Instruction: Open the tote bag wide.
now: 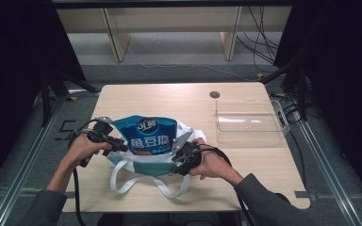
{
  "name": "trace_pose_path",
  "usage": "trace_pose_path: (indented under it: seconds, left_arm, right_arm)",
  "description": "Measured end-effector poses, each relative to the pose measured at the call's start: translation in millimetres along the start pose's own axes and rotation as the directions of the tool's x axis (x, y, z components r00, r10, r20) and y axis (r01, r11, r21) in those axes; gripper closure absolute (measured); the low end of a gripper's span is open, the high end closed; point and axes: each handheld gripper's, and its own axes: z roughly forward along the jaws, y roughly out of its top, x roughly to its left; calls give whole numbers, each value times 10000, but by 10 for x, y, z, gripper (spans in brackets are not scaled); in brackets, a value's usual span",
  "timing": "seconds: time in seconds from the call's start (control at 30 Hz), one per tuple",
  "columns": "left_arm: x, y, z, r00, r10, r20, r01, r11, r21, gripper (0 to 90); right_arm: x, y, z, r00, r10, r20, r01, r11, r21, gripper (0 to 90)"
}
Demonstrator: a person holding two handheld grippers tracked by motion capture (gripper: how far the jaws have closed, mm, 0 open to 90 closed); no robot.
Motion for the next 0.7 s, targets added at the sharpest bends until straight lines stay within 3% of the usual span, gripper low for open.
trace_pose_path:
  seconds: [0.03,0.07,0.1,0.13,0.17,0.2,0.23,0.27,0.3,0.37,0.4,0.47,0.6,0.67,0.7]
  left_arm:
    - [-12,-7,36,9993,-243,-299,235,9994,-268,832]
    - [3,-13,91,9997,-87,-226,89,9999,96,863]
    - [5,-22,137,9997,-194,-147,197,9996,205,870]
    - [17,-32,181,9987,-385,-336,394,9989,270,874]
    - [57,-45,208,9979,-528,-387,542,9978,371,879]
    - [87,-62,247,9953,-947,-208,952,9951,254,881]
    - [126,-70,261,9932,-1149,-181,1153,9931,195,882]
    - [155,-78,274,9903,-1359,-302,1360,9907,43,882]
    - [194,-84,288,9905,-1365,-188,1370,9903,235,883]
    - [223,-99,352,9827,-1754,-590,1754,9845,-67,883]
    - [268,-111,387,9846,-1666,-531,1682,9853,281,883]
    - [283,-119,481,9825,-1651,-858,1695,9844,471,884]
    - [242,-87,505,9842,-1305,-1199,1382,9887,583,882]
    - [223,-81,466,9849,-1229,-1223,1293,9905,458,870]
    - [201,-75,433,9810,-1501,-1230,1535,9880,188,853]
  right_arm:
    - [-6,-9,55,9999,-43,-168,46,9998,207,780]
    - [-17,-23,102,9994,-189,-273,200,9990,406,812]
    - [-38,-54,141,9971,-492,-581,538,9953,807,823]
    - [-32,-75,172,9971,-517,-565,575,9927,1062,827]
    - [-2,-105,215,9975,-359,-602,430,9918,1206,831]
    - [46,-134,205,9968,98,-798,43,9846,1747,832]
    - [71,-160,223,9959,83,-896,82,9830,1832,833]
    - [93,-187,234,9952,154,-966,25,9831,1832,834]
    - [108,-211,240,9947,312,-980,-133,9839,1785,835]
    - [114,-239,260,9927,527,-1088,-344,9859,1635,836]
    - [114,-237,252,9915,658,-1123,-462,9844,1695,837]
    - [116,-233,275,9915,572,-1165,-366,9845,1718,837]
    - [167,-223,287,9901,723,-1205,-515,9845,1677,835]
    - [161,-232,286,9887,913,-1185,-722,9850,1566,827]
    - [143,-240,273,9879,926,-1243,-743,9867,1444,799]
